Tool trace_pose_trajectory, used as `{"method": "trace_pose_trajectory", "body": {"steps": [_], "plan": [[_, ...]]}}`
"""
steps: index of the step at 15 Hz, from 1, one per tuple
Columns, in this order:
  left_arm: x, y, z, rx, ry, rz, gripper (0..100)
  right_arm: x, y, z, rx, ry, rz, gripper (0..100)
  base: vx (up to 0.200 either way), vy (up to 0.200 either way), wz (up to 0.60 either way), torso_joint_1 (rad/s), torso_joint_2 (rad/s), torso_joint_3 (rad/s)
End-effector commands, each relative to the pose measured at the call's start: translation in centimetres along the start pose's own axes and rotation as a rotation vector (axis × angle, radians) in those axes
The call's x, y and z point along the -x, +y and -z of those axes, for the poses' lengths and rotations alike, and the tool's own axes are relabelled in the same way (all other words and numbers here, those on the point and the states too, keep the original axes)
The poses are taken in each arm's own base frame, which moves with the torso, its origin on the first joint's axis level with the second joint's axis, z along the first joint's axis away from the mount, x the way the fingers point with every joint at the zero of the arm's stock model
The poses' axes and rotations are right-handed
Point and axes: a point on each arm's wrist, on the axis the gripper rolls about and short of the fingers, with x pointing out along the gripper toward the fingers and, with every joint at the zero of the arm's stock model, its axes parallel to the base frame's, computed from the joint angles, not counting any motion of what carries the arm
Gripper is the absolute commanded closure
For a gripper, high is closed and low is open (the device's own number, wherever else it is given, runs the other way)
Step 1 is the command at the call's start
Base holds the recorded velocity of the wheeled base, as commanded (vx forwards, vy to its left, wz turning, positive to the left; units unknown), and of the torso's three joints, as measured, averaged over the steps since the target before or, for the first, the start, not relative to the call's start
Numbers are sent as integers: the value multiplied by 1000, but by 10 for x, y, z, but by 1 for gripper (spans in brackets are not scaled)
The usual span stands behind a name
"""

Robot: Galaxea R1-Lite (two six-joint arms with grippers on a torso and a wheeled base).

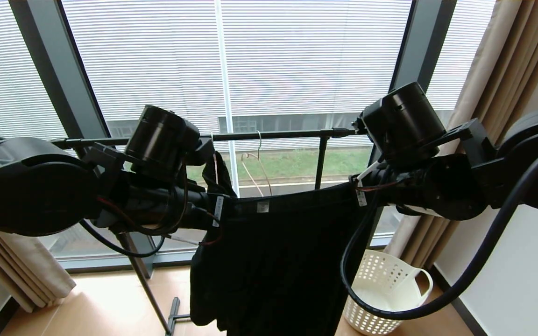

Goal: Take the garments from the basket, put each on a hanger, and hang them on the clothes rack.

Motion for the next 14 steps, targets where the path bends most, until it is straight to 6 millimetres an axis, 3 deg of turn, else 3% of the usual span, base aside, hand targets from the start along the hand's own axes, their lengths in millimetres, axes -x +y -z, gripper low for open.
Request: {"method": "trace_pose_trajectory", "body": {"steps": [1,3,12,13,14], "plan": [[4,-1,-6,-5,-26,6,100,-6,7,0,5,-8,30,100,0,0,0,0,0,0],[2,-3,-11,-18,-36,8,100,-12,10,5,17,-8,94,100,0,0,0,0,0,0],[-15,-12,-36,-19,-81,22,100,-8,3,18,84,37,64,100,0,0,0,0,0,0],[-15,-18,-43,-23,-106,37,100,-9,3,22,104,48,63,0,0,0,0,0,0,0],[-13,-21,-49,-25,-124,46,100,-9,6,28,133,66,36,0,0,0,0,0,0,0]]}}
